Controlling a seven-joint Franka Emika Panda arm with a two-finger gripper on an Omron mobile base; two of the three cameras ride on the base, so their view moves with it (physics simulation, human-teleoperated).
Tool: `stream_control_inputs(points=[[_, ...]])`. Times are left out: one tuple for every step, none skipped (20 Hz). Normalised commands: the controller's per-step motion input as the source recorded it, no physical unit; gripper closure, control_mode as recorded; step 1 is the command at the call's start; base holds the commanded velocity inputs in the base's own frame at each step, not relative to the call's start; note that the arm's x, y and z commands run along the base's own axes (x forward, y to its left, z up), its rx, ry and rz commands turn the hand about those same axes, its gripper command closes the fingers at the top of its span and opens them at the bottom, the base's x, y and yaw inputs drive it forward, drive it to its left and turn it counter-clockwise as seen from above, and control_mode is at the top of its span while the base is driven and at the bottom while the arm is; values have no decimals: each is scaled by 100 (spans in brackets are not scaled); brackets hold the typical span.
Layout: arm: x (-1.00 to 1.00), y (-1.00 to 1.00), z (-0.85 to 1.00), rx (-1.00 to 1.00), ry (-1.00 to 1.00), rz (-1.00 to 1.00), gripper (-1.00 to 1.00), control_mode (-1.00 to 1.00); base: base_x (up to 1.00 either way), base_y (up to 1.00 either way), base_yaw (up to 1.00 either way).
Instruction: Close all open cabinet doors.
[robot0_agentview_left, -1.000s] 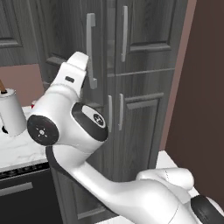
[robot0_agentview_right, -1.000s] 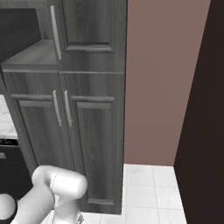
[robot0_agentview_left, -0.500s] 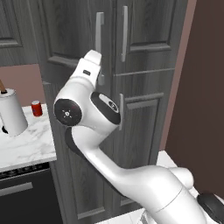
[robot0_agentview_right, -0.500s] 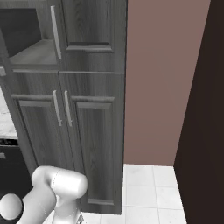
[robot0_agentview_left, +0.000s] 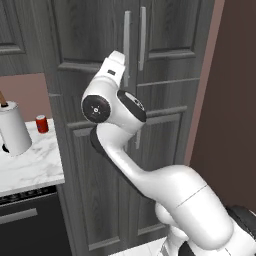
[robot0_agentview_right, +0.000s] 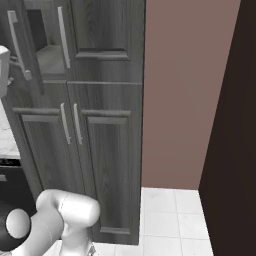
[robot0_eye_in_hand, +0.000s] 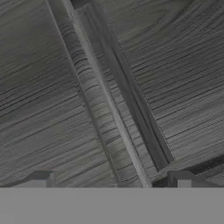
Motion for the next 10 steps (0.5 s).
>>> stream_control_inputs(points=[[100, -9, -8, 4, 0, 7, -100, -100, 0, 0, 0], [100, -5, -11, 4, 1, 7, -100, -100, 0, 0, 0], [100, -4, -13, 3, 3, 7, -100, -100, 0, 0, 0], [100, -1, -14, 2, 3, 6, -100, -100, 0, 0, 0], [100, 0, -13, 2, 2, 6, -100, -100, 0, 0, 0], [98, -4, -12, 3, 1, 7, -100, -100, 0, 0, 0], [95, -5, -10, 3, 0, 7, -100, -100, 0, 0, 0], [94, -5, -11, 3, 0, 8, -100, -100, 0, 0, 0], [94, -4, -12, 2, 0, 8, -100, -100, 0, 0, 0], [96, -3, -11, 3, 1, 7, -100, -100, 0, 0, 0]])
